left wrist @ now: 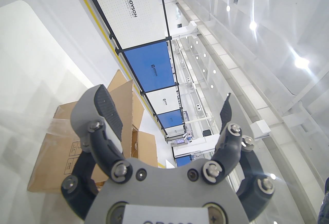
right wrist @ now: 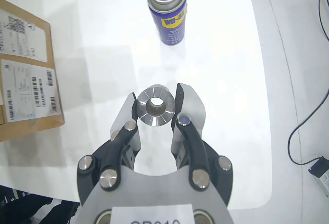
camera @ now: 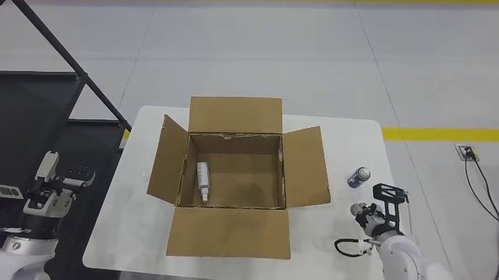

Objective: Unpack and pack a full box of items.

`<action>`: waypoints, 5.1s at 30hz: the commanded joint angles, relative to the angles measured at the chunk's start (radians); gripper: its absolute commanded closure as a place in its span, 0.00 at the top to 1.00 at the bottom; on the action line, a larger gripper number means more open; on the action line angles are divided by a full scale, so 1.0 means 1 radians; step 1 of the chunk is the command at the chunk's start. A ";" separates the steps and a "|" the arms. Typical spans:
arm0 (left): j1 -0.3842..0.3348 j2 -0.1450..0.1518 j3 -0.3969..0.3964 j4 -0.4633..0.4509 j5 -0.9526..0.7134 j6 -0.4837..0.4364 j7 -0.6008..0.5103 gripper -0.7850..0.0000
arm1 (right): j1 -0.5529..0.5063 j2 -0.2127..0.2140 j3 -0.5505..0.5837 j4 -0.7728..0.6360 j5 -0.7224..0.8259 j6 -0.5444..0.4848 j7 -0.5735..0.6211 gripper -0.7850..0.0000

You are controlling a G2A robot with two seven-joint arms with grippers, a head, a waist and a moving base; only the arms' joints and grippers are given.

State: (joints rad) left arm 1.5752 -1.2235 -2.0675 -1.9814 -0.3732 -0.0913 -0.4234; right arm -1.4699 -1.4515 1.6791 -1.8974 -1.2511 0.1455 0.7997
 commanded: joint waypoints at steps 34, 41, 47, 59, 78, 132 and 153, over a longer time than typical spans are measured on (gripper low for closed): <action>0.008 0.012 -0.016 0.057 0.037 -0.046 -0.090 1.00 | 0.092 0.021 -0.289 -0.448 -0.121 -0.145 0.074 1.00; 0.025 0.019 -0.025 0.110 0.057 -0.106 -0.164 1.00 | 0.481 -0.010 -0.553 -0.150 -0.101 -0.164 0.277 1.00; 0.010 0.030 -0.041 0.155 0.052 -0.107 -0.229 1.00 | 0.783 -0.064 -0.705 0.241 0.077 -0.130 0.337 1.00; 0.006 0.032 -0.046 0.157 0.049 -0.100 -0.238 1.00 | 0.890 -0.097 -0.768 0.406 0.201 -0.109 0.343 1.00; -0.077 0.049 -0.033 0.174 0.090 -0.019 -0.230 1.00 | 1.041 -0.168 -0.912 0.672 0.250 -0.012 0.284 1.00; 0.044 0.052 -0.118 0.213 -0.046 -0.119 -0.278 1.00 | 1.239 -0.565 -1.211 1.522 0.456 0.235 0.095 1.00; 0.050 0.063 0.083 0.211 0.591 -0.318 -0.157 1.00 | 1.224 -0.560 -1.207 1.532 0.560 0.223 -0.080 1.00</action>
State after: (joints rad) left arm 1.6255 -1.1608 -2.0082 -1.7730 0.1319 -0.3927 -0.6021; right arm -0.2444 -2.0113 0.4726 -0.3650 -0.6930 0.3634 0.7240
